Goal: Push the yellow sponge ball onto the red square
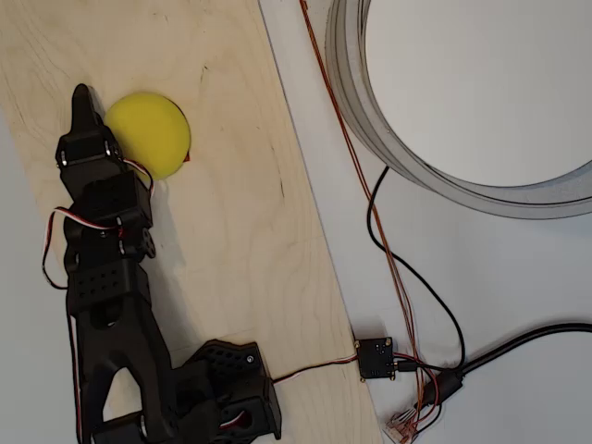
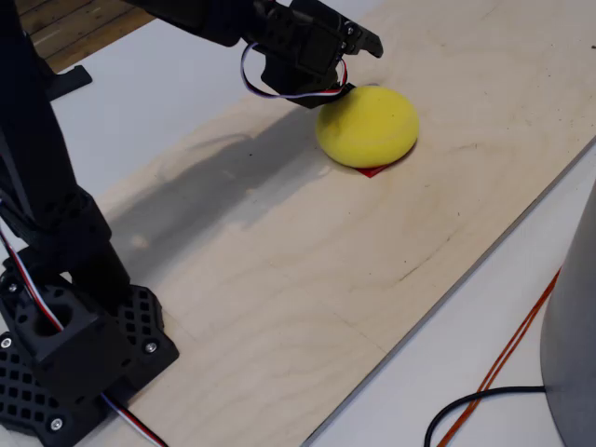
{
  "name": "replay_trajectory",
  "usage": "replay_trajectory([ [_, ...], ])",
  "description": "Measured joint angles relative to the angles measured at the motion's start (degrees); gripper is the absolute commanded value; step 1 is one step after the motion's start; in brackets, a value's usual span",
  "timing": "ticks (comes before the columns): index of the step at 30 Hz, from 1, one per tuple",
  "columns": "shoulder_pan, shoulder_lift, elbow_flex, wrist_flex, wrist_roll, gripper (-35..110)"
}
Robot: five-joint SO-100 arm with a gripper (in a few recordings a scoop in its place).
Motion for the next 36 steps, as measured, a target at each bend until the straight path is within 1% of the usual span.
replay_trajectory([
  [19,0.2,0.0,2.0,-4.0,-0.2,18],
  [36,1.0,0.0,2.3,-4.7,-0.9,17],
])
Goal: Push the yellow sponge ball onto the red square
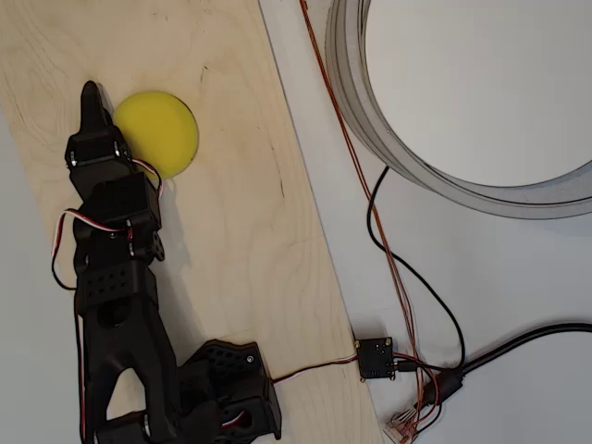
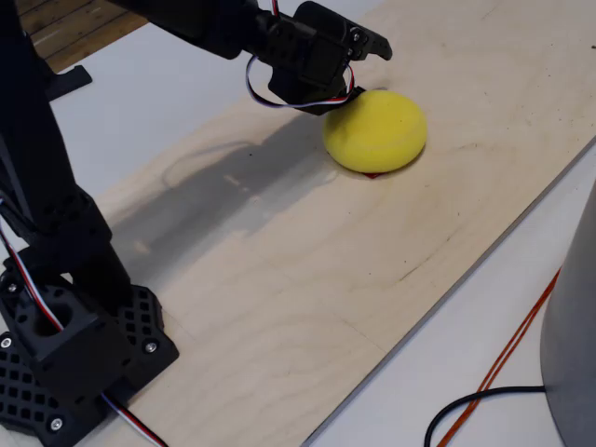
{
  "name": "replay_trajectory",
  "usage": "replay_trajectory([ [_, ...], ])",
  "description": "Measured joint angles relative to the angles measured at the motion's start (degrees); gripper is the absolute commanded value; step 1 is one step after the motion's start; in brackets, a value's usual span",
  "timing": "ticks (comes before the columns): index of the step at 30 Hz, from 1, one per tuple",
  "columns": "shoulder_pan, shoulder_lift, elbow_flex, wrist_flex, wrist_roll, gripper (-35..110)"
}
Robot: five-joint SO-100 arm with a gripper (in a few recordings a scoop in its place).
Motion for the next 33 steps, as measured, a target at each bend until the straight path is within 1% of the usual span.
replay_trajectory([
  [13,0.2,2.4,2.2,-0.3,1.9,18],
  [20,-0.8,8.3,3.8,-0.3,1.7,18],
  [29,-2.5,13.8,4.0,-0.3,4.7,18],
  [33,-1.8,18.5,7.5,-0.5,5.0,17],
])
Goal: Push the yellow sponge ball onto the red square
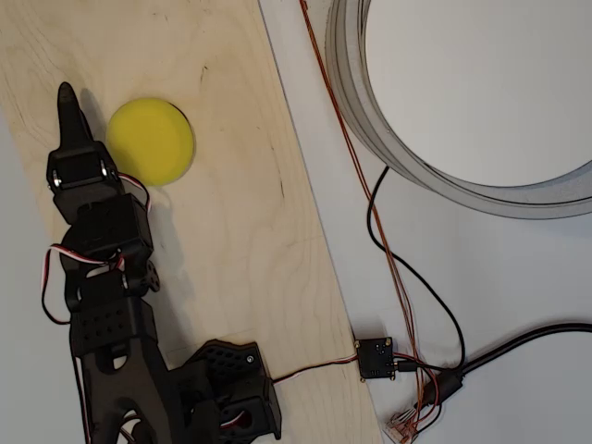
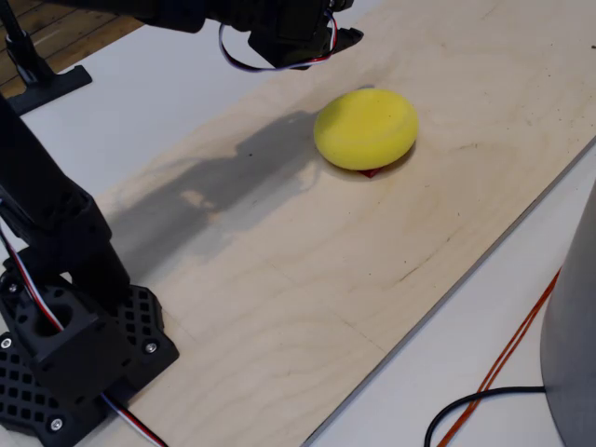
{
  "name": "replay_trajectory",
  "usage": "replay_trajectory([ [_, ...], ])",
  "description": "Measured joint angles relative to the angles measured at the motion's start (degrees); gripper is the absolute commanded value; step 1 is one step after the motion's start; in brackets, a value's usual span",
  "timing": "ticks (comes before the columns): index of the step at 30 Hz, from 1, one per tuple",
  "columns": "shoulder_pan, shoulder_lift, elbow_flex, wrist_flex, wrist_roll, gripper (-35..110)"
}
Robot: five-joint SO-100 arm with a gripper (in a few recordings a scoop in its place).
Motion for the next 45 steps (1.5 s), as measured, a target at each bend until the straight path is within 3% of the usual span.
replay_trajectory([
  [8,1.0,16.5,8.1,-5.0,-7.6,19],
  [15,1.2,23.8,8.5,-5.9,-12.7,35],
  [20,0.9,25.5,8.5,-6.9,-14.9,37],
  [23,1.0,25.6,8.1,-6.9,-14.8,32],
  [26,1.1,25.6,6.3,-6.9,-14.7,3],
  [27,1.1,25.6,4.7,-6.9,-14.3,0],
  [35,3.5,20.7,-2.6,-6.2,-16.8,0],
  [36,3.6,20.6,-2.6,-6.2,-16.8,6],
  [38,3.2,20.4,-2.8,-6.2,-15.6,32],
  [45,0.5,19.8,-2.9,-6.3,-16.9,39],
])
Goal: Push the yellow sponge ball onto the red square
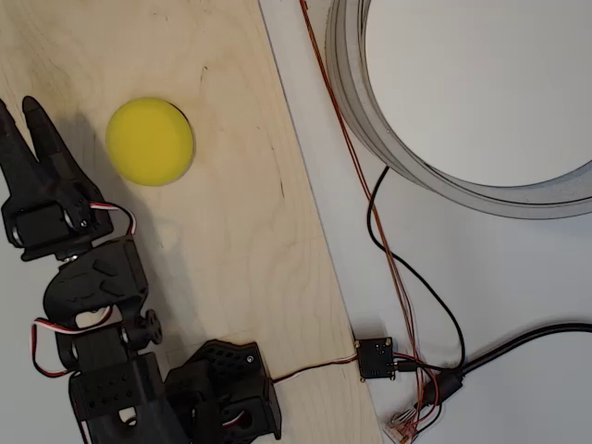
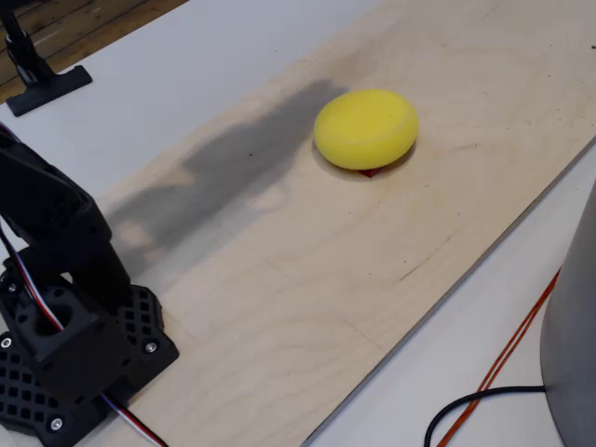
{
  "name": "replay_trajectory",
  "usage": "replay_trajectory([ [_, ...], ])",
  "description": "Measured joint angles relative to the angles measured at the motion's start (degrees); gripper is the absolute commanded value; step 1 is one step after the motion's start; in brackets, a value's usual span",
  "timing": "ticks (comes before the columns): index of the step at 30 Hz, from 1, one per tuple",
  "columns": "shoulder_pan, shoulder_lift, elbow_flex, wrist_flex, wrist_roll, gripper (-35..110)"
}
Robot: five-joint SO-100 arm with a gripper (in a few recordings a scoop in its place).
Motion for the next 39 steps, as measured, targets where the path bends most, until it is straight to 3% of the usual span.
replay_trajectory([
  [3,-0.4,0.0,-1.2,0.0,-1.1,31],
  [5,-0.1,0.0,-2.2,0.0,-0.9,2],
  [6,0.0,0.0,-3.2,0.0,-0.3,0],
  [12,1.9,-3.9,-11.1,3.6,4.1,2],
  [15,1.4,-4.3,-11.1,3.4,4.2,27],
  [19,0.5,-4.2,-10.4,2.7,1.9,33],
  [23,-0.4,-4.2,-10.4,2.5,-0.2,24],
  [26,0.0,-4.2,-10.5,1.8,0.0,0],
  [39,1.8,-8.5,-14.3,2.2,4.9,-1],
])
